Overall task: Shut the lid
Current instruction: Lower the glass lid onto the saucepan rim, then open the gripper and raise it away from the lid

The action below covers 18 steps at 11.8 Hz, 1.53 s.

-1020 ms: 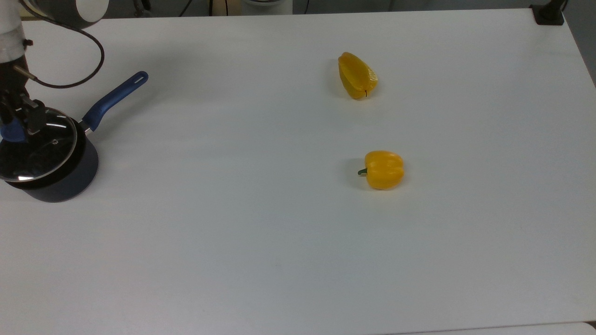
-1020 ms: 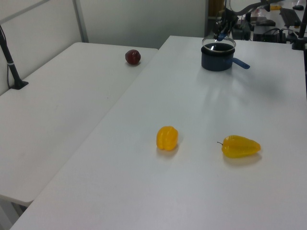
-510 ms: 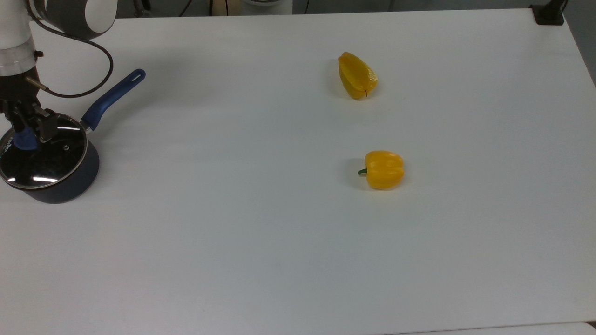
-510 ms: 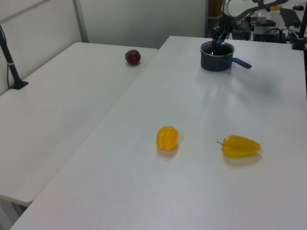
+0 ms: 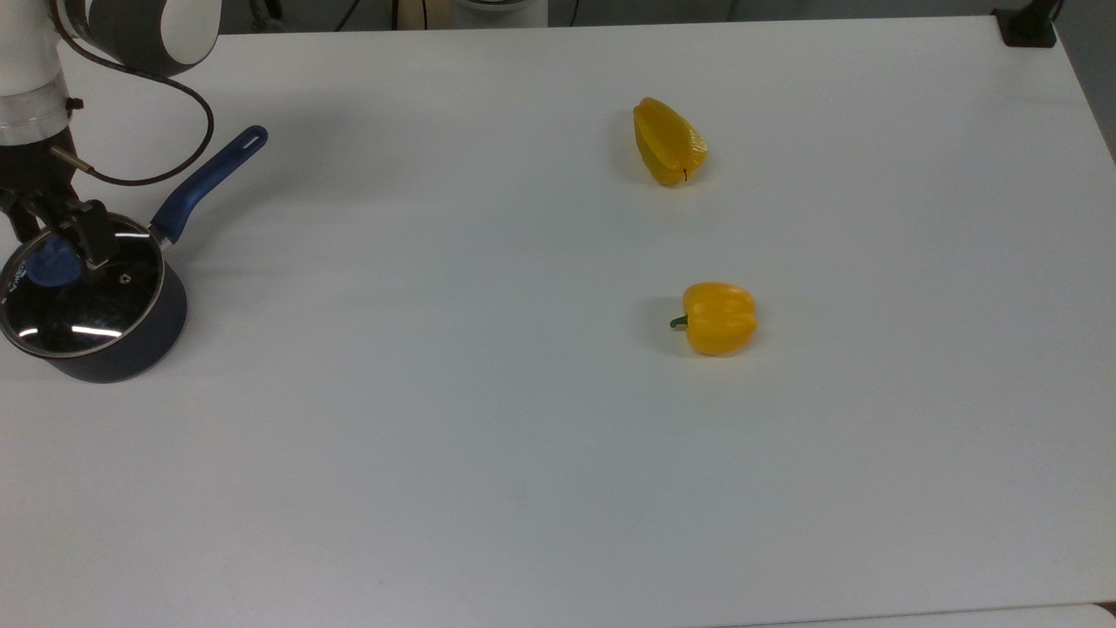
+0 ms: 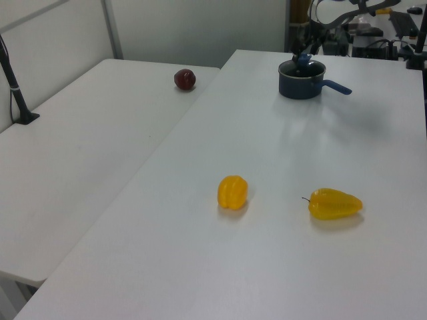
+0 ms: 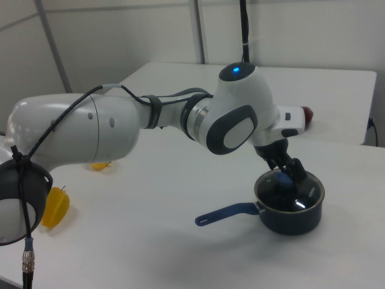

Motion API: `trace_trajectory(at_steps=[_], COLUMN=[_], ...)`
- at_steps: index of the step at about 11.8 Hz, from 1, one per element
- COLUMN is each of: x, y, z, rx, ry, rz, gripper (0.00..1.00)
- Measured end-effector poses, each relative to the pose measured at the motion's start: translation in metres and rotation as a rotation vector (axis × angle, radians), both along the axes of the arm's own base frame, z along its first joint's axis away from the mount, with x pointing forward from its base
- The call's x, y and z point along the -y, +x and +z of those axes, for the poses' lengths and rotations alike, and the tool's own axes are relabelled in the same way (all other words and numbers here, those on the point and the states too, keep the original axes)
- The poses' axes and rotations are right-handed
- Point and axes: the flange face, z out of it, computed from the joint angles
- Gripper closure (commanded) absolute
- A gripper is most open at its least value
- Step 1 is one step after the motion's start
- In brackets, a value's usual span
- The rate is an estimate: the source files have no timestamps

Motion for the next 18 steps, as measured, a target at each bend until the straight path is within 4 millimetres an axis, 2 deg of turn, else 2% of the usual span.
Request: trace_trajectory(at_steps=[3, 6, 8, 10, 11, 12, 13, 14, 16, 17, 18], x=[-0.003, -0.039, -0.085, -0.168, -0.199, -0.247, -0.276, -0.315, -0.355, -0.374, -0.381], y=[0.001, -0.003, -0.011, -0.019, -0.022, -0.031, -0.039, -0.054, -0.079, -0.100, -0.118], z=[0.017, 0.057, 0.088, 0.121, 0.130, 0.144, 0.153, 0.167, 0.179, 0.183, 0.186], rx=[0.021, -0.016, -0.099, -0.195, -0.222, -0.261, -0.278, -0.293, -0.308, -0.333, -0.359], ry=[-0.014, -0.047, -0.045, -0.033, -0.030, -0.026, -0.027, -0.026, -0.022, -0.019, -0.016], rz=[0.013, 0.074, 0.134, 0.239, 0.280, 0.344, 0.382, 0.422, 0.448, 0.463, 0.470], gripper=[0.00, 0.00, 0.00, 0.00, 0.00, 0.00, 0.00, 0.00, 0.00, 0.00, 0.00])
